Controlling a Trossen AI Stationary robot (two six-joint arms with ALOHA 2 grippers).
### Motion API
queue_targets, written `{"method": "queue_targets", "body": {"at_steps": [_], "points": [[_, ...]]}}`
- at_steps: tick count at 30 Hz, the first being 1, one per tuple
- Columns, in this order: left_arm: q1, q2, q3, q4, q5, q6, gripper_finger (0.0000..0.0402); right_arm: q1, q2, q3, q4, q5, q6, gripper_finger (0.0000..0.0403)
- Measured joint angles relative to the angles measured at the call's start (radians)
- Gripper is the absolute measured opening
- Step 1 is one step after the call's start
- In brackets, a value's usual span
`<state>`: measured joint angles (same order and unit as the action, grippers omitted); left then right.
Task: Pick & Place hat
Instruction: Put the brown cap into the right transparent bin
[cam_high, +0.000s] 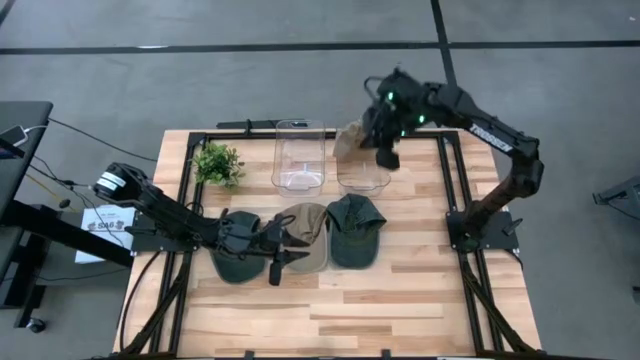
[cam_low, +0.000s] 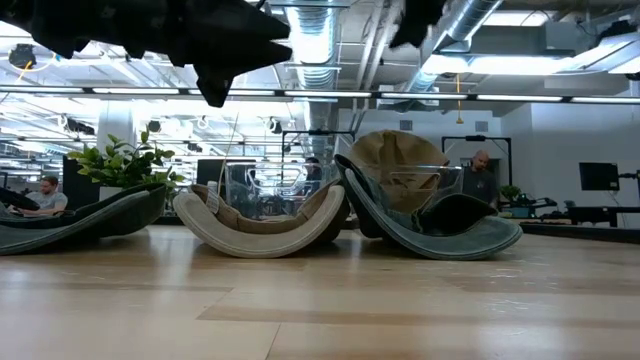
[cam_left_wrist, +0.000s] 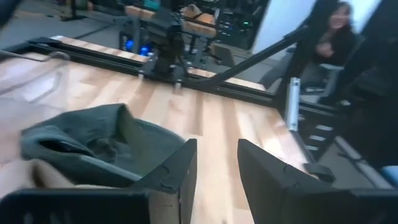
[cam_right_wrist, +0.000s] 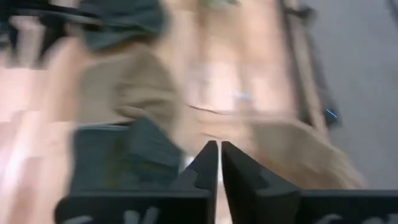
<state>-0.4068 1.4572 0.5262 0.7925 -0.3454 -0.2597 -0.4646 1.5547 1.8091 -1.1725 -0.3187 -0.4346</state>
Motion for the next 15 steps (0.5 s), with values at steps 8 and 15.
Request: {"method": "queue_targets", "body": {"at_steps": [8,15], "points": [[-0.053,-0.049,0.000,0.001,0.062,-0.037,0.0113,0.387,-0.003,-0.030,0.083,0.166,0.117,0.0002],[-0.138,-0.087,0.000,0.003,-0.007,-0.035,0.0113,0.664,-0.006,-0.269,0.315,0.480,0.313,0.0001]]}}
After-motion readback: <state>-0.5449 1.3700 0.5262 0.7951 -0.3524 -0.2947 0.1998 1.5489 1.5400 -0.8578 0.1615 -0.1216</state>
